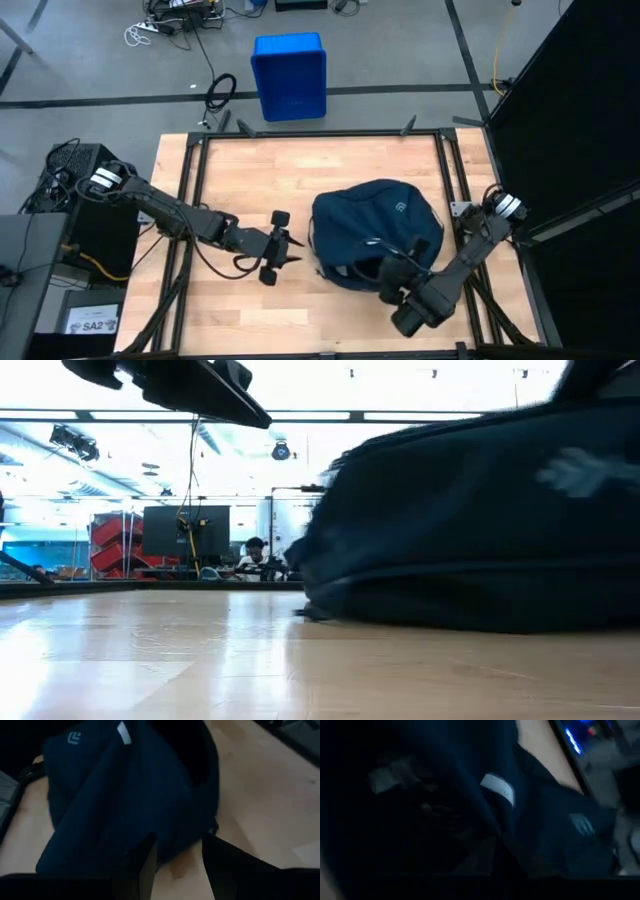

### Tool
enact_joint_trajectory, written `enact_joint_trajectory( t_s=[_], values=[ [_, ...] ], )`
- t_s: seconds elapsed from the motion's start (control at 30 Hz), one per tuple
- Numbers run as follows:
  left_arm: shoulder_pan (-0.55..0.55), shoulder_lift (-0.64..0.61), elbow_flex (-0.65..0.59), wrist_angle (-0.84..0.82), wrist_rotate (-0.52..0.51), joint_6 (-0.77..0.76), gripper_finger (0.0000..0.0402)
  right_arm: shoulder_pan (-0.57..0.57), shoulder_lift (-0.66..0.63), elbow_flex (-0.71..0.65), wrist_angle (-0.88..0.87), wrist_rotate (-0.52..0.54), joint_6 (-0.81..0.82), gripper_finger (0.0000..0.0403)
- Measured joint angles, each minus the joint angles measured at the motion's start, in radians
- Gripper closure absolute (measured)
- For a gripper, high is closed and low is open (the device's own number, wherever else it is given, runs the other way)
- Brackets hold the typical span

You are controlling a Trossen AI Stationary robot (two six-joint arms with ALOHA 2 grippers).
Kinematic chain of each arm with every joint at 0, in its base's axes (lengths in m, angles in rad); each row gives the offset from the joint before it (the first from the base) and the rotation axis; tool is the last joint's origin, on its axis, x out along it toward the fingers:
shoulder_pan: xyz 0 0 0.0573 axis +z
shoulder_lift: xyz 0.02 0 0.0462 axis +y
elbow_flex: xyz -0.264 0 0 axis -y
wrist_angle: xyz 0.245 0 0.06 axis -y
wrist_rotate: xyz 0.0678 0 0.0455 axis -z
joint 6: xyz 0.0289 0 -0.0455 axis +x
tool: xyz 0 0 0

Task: Unpack backpack
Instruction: Open the dark blue backpack

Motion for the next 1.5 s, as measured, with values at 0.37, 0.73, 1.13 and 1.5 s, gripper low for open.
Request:
enact_joint_trajectory(
  t_s=[0.37, 0.73, 1.13, 1.5],
  values=[
    [0.0, 0.011, -0.011, 0.092, 0.034, -0.084, 0.0273, -0.012, -0.008, -0.063, 0.01, -0.015, 0.058, 0.0403],
    [0.002, 0.226, -0.011, 0.345, 0.052, -0.208, 0.0272, -0.038, -0.008, -0.063, 0.013, -0.006, 0.056, 0.0403],
    [0.004, 0.396, -0.002, 0.556, 0.028, -0.286, 0.0272, -0.04, -0.008, -0.063, 0.016, 0.06, 0.054, 0.0403],
    [0.006, 0.474, 0.046, 0.556, 0.011, -0.279, 0.0272, -0.045, -0.008, -0.063, 0.022, 0.072, 0.048, 0.0403]
  ],
)
